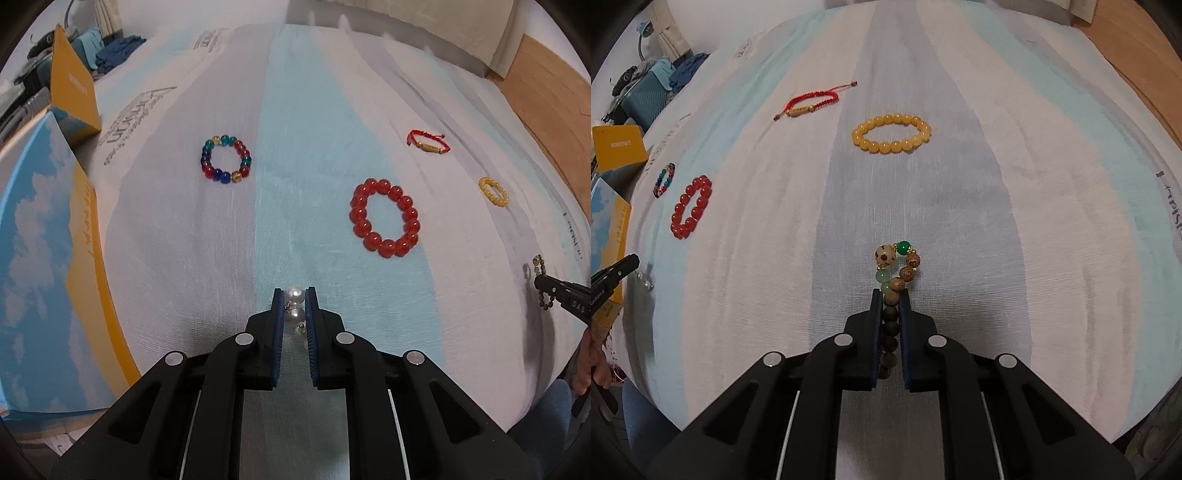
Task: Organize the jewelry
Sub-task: 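Grasp the pearl strand with the left tool while the right tool grasps the brown wooden bead bracelet, then lift the pearl strand with the left tool while the right tool lifts the wooden bracelet toward the box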
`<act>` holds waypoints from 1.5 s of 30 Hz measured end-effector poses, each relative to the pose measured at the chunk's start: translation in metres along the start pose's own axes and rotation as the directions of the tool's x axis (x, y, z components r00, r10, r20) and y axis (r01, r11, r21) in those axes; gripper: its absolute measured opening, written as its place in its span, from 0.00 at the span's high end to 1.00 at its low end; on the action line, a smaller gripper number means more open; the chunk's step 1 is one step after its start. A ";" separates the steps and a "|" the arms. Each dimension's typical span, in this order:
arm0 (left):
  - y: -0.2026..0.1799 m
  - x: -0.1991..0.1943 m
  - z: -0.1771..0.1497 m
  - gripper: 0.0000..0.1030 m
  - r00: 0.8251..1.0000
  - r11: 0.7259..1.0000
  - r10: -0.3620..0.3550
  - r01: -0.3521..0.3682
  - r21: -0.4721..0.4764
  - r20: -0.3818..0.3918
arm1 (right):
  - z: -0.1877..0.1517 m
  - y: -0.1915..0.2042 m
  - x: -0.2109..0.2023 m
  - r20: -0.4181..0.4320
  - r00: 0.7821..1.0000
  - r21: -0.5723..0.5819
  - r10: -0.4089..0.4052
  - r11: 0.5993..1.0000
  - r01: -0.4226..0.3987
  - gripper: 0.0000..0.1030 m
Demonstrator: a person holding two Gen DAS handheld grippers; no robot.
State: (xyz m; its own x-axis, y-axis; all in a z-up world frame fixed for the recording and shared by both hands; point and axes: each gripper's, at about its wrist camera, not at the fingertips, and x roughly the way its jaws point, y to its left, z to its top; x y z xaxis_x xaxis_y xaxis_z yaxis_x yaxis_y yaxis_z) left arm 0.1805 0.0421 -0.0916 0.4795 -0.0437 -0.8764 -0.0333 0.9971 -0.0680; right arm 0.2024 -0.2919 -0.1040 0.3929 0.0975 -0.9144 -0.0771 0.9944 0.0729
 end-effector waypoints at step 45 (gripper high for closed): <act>-0.008 -0.106 -0.011 0.90 0.994 1.000 -0.010 0.008 0.023 0.113 | 0.003 0.057 -0.097 0.176 0.983 -0.057 0.055 0.997 -0.046 0.92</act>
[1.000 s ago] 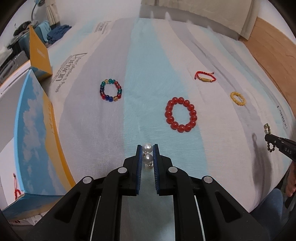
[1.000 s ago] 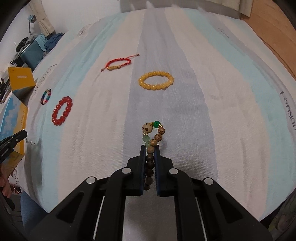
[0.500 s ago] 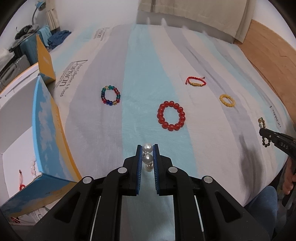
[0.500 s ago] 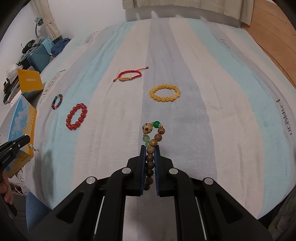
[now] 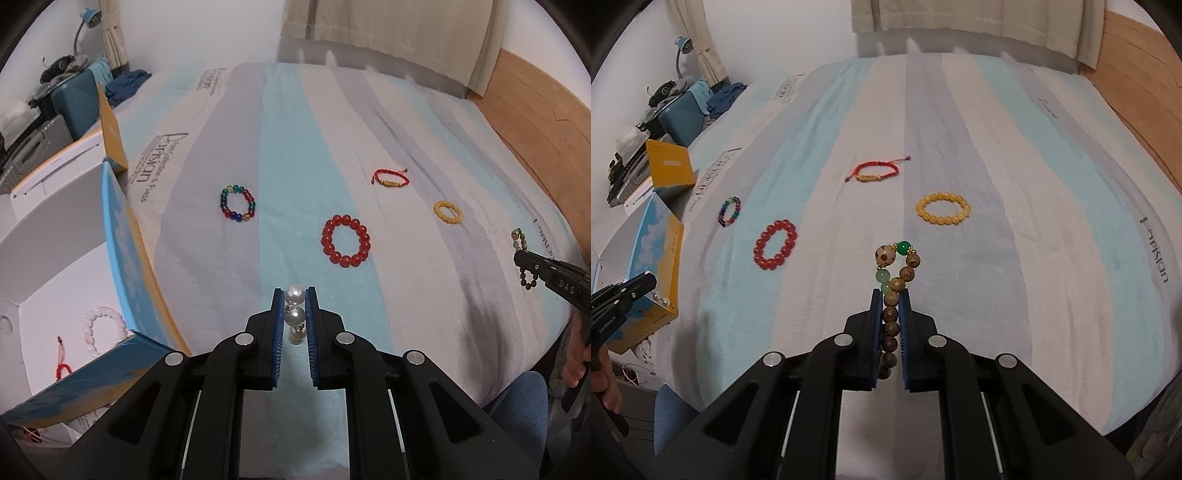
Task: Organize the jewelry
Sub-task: 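Lift the pearl strand with the left tool while the right tool lifts the wooden bracelet toward the box, then carry the pearl strand and wooden bracelet over the white box with both tools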
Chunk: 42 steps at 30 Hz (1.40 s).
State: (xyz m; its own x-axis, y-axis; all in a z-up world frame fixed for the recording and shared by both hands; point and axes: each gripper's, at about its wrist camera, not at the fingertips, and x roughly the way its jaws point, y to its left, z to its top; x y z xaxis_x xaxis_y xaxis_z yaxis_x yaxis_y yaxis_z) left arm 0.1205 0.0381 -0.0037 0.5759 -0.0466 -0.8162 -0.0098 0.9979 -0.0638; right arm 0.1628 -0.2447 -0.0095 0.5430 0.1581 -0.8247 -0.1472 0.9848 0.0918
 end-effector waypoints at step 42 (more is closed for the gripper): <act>0.174 -0.094 -0.022 0.90 0.986 0.970 0.143 -0.122 -0.213 0.087 | 0.041 0.259 -0.012 0.021 0.987 -0.301 0.160 0.942 -0.146 0.92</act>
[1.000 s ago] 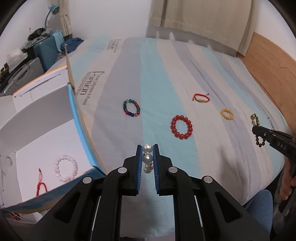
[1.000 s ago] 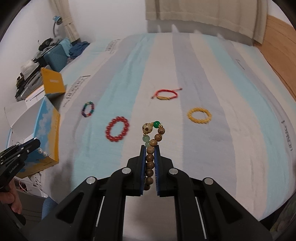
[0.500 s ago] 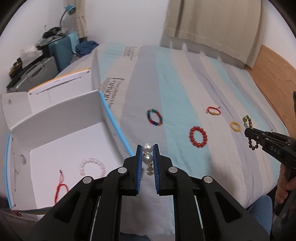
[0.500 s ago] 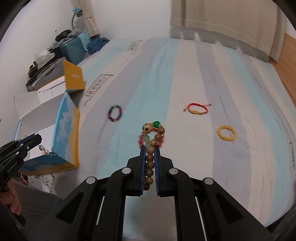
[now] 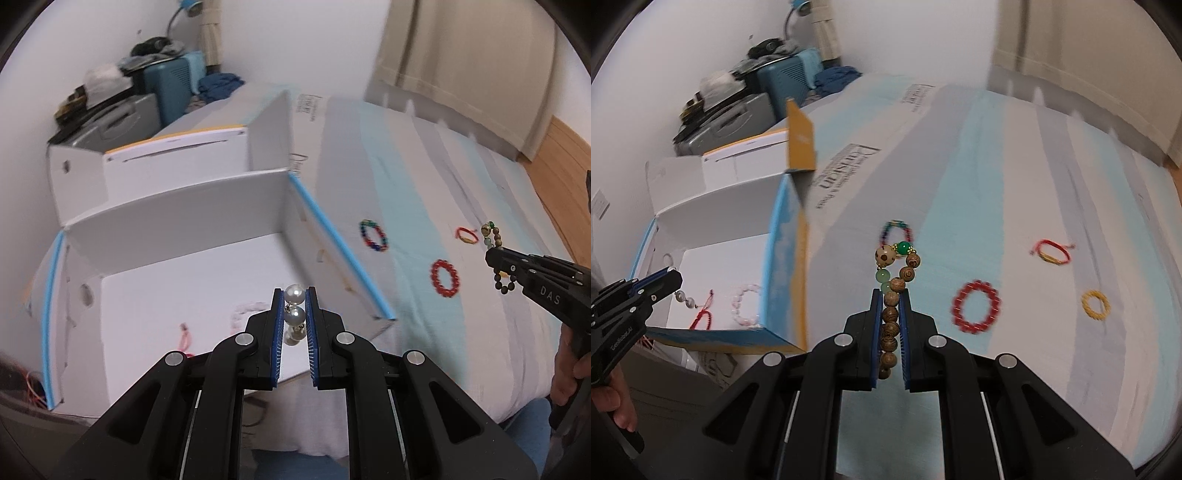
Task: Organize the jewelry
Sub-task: 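Carry the pearl strand and wooden bracelet over the white box with both tools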
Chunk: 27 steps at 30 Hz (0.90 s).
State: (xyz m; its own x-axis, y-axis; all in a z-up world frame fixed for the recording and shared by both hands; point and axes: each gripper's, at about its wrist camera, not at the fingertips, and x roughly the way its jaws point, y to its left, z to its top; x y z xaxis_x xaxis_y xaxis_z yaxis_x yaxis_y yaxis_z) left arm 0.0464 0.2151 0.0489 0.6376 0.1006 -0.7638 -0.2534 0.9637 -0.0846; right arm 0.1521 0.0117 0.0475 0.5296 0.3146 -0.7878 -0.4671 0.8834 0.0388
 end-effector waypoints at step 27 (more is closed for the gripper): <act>0.138 0.010 -0.033 0.90 0.986 0.971 0.128 -0.146 -0.188 -0.104 | 0.024 0.182 0.062 -0.110 0.978 -0.210 0.180 0.957 -0.199 0.92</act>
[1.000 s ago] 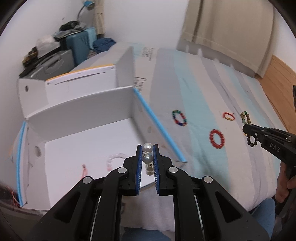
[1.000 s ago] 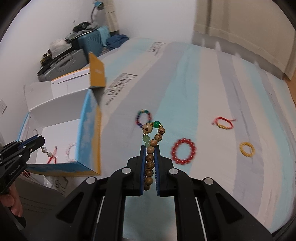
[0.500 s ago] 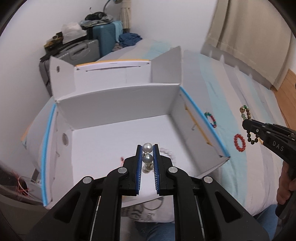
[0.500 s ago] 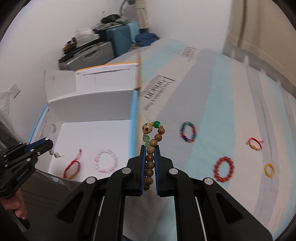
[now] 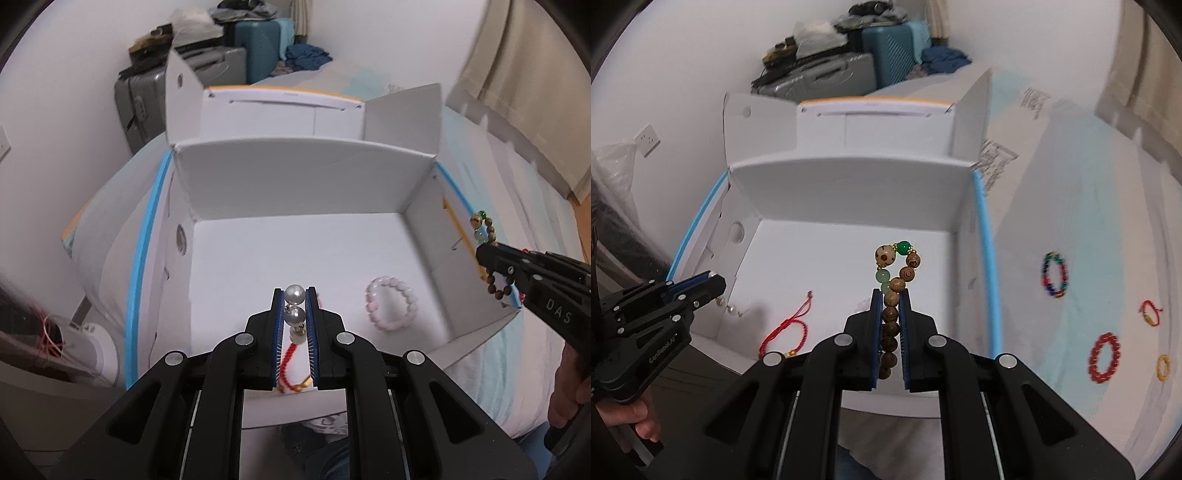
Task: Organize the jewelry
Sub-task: 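Carry the pearl strand and wooden bracelet over the white box with both tools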
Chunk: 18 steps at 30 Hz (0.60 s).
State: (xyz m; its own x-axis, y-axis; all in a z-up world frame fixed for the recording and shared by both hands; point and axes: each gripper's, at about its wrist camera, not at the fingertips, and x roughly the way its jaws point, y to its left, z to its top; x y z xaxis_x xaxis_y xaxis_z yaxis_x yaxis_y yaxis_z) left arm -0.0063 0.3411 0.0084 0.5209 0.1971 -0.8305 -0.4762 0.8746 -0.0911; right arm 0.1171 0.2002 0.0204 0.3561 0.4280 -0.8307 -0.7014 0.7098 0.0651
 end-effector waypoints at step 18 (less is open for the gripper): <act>0.017 0.043 -0.006 0.90 0.995 1.000 0.004 -0.006 -0.018 -0.100 | -0.007 0.002 0.069 -0.187 0.982 0.029 0.014 1.000 -0.008 0.91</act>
State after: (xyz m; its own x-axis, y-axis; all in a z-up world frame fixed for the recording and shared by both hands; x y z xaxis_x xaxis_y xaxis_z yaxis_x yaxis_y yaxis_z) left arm 0.0040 0.3619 -0.0320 0.4455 0.1556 -0.8816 -0.4922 0.8652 -0.0960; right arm 0.1358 0.2272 -0.0409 0.2247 0.3252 -0.9186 -0.6858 0.7225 0.0881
